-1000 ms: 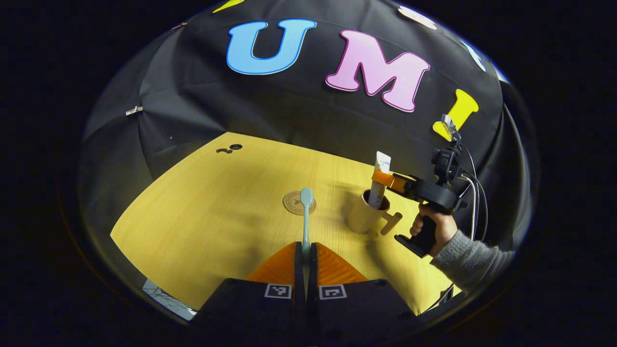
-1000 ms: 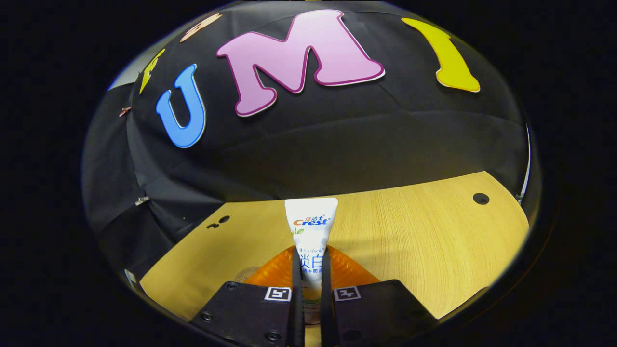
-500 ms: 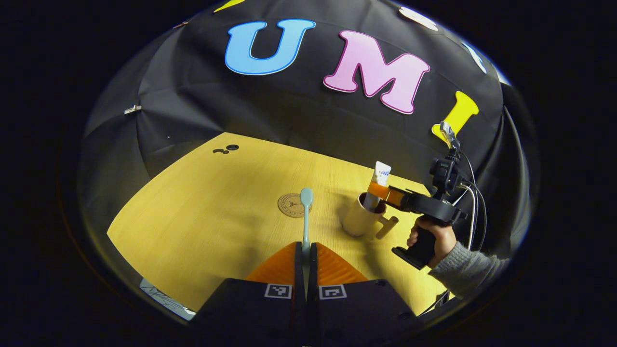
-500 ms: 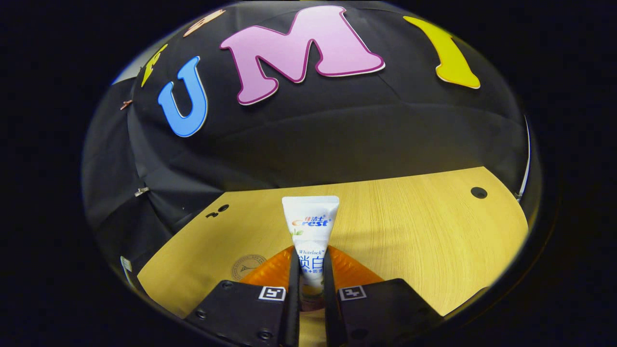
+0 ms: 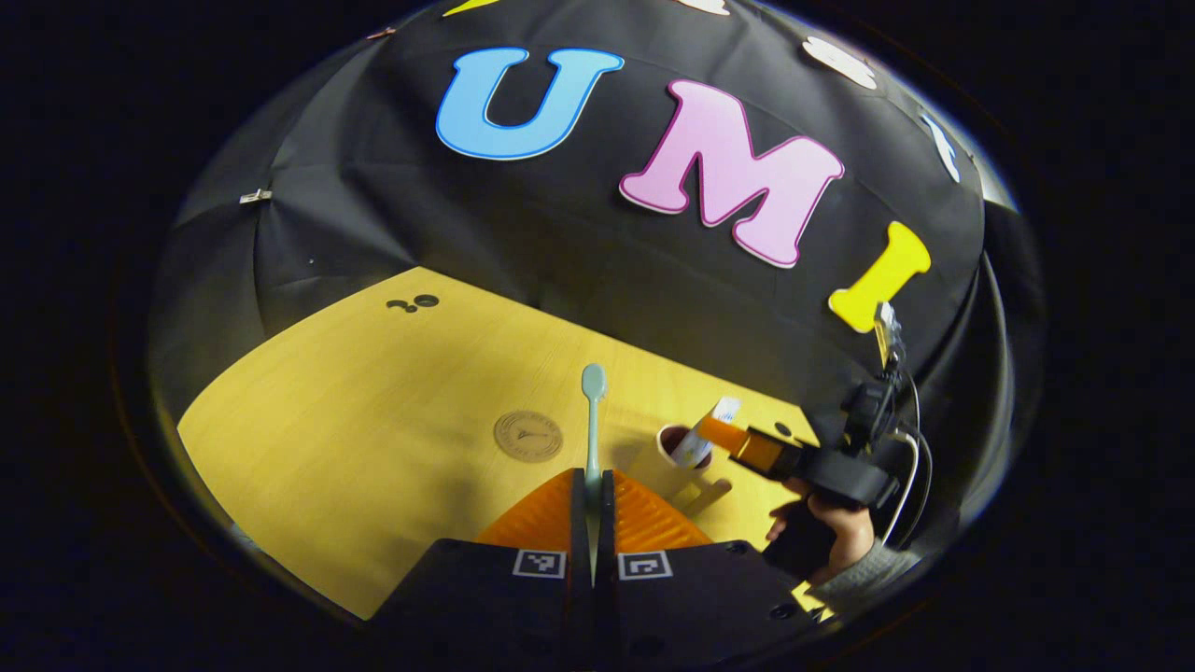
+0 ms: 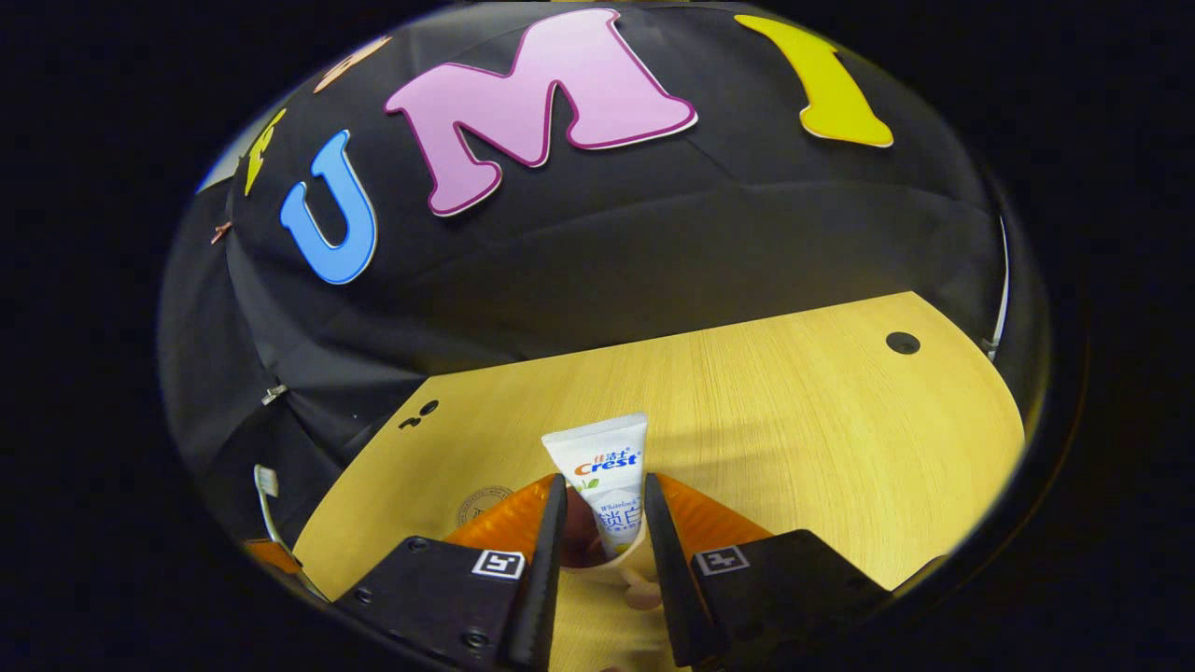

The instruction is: Put the toothbrush and toothpaste on the desktop into the cup, then pick up the cup and place it on the coaster on the desktop.

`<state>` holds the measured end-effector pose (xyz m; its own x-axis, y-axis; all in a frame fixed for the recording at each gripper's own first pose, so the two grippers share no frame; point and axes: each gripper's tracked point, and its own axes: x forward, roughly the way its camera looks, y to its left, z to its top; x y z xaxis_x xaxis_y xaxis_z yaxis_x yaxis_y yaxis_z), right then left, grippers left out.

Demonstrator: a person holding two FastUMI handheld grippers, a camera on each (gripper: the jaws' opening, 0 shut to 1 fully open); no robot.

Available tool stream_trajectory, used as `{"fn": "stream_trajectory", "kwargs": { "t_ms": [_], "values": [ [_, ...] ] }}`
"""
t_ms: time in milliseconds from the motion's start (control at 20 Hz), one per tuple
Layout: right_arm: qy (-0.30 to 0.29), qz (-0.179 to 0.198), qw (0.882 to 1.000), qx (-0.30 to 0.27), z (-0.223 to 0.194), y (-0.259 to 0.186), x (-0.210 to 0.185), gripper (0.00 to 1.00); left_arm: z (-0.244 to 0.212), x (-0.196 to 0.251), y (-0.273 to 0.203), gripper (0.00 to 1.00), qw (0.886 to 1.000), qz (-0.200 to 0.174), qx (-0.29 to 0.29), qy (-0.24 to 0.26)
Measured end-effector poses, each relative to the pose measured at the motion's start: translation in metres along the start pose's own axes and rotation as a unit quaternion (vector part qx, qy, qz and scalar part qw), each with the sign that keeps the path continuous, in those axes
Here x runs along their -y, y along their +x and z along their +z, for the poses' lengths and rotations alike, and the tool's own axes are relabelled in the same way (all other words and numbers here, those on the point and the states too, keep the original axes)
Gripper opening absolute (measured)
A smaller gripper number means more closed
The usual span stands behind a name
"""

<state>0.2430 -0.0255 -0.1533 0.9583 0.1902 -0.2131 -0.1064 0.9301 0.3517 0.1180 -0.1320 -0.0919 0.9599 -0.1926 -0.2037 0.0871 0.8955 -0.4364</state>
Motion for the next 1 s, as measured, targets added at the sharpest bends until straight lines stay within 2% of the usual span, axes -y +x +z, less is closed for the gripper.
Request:
{"fn": "stream_trajectory", "kwargs": {
  "t_ms": [500,650,1000],
  "values": [
    [0.035,-0.007,0.999,-0.027,-0.017,-0.057,0.040,0.53,0.052,0.071,0.082,0.06,0.994,-0.032,0.090,-0.055],
    [0.044,-0.007,0.998,-0.037,-0.026,-0.068,0.055,0.53,0.054,0.083,0.108,0.06,0.991,-0.034,0.113,-0.057],
    [0.038,0.001,0.997,-0.062,-0.046,-0.082,0.076,0.53,0.045,0.074,0.164,0.06,0.988,0.001,0.148,-0.052]
  ]
}}
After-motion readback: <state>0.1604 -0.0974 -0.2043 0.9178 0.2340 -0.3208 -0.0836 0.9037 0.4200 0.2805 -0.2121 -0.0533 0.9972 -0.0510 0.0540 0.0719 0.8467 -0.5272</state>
